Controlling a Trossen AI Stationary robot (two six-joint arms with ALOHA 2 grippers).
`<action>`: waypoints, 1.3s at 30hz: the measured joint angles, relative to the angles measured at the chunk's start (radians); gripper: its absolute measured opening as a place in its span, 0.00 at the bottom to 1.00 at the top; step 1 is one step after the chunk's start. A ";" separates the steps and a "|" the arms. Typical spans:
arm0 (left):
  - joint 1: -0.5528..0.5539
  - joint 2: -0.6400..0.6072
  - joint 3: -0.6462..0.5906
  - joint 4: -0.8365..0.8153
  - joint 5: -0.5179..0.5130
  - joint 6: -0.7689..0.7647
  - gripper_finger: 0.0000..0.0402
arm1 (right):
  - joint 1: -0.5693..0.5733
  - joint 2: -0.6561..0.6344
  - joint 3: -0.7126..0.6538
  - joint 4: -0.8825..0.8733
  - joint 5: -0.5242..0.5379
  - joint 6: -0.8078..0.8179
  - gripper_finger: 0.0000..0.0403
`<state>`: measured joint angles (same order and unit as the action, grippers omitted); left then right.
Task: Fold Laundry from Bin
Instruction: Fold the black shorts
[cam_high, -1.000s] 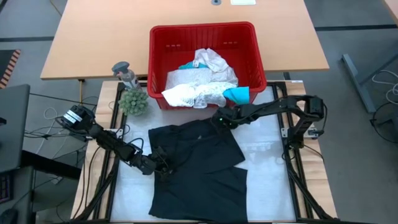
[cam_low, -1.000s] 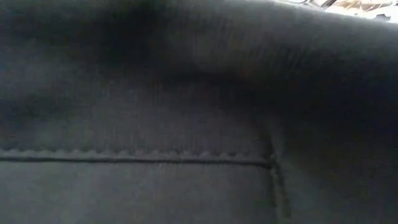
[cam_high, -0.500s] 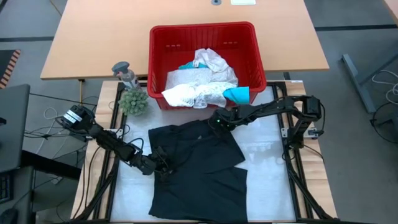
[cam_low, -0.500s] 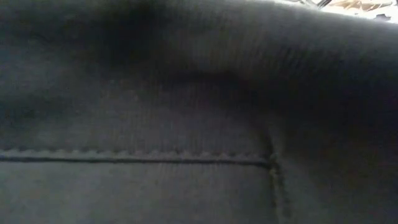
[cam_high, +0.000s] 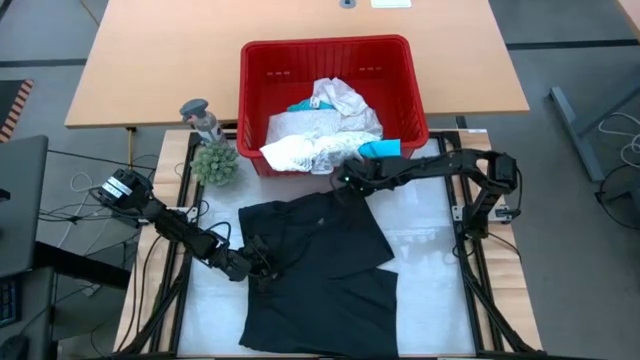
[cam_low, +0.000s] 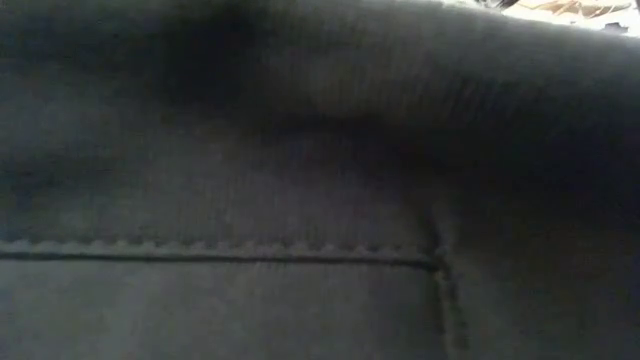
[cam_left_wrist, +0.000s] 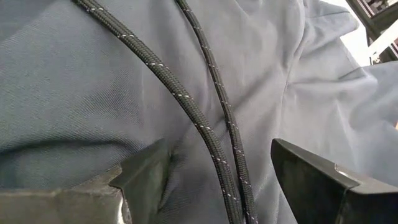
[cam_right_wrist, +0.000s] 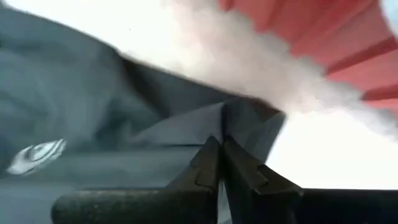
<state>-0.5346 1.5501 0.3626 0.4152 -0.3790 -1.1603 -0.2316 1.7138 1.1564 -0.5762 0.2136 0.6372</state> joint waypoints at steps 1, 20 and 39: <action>0.000 0.000 0.000 0.000 0.000 0.000 0.68 | -0.008 0.000 0.008 -0.006 0.012 -0.002 0.11; 0.000 0.000 0.000 0.002 0.000 0.000 0.68 | -0.022 -0.051 0.179 -0.404 0.053 -0.112 0.58; 0.111 -0.157 0.057 0.080 0.065 -0.005 0.68 | 0.457 -0.270 -0.188 0.171 0.019 0.279 0.54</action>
<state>-0.4234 1.3929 0.4198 0.4950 -0.3138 -1.1648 0.2258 1.4440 0.9687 -0.4056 0.2322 0.9165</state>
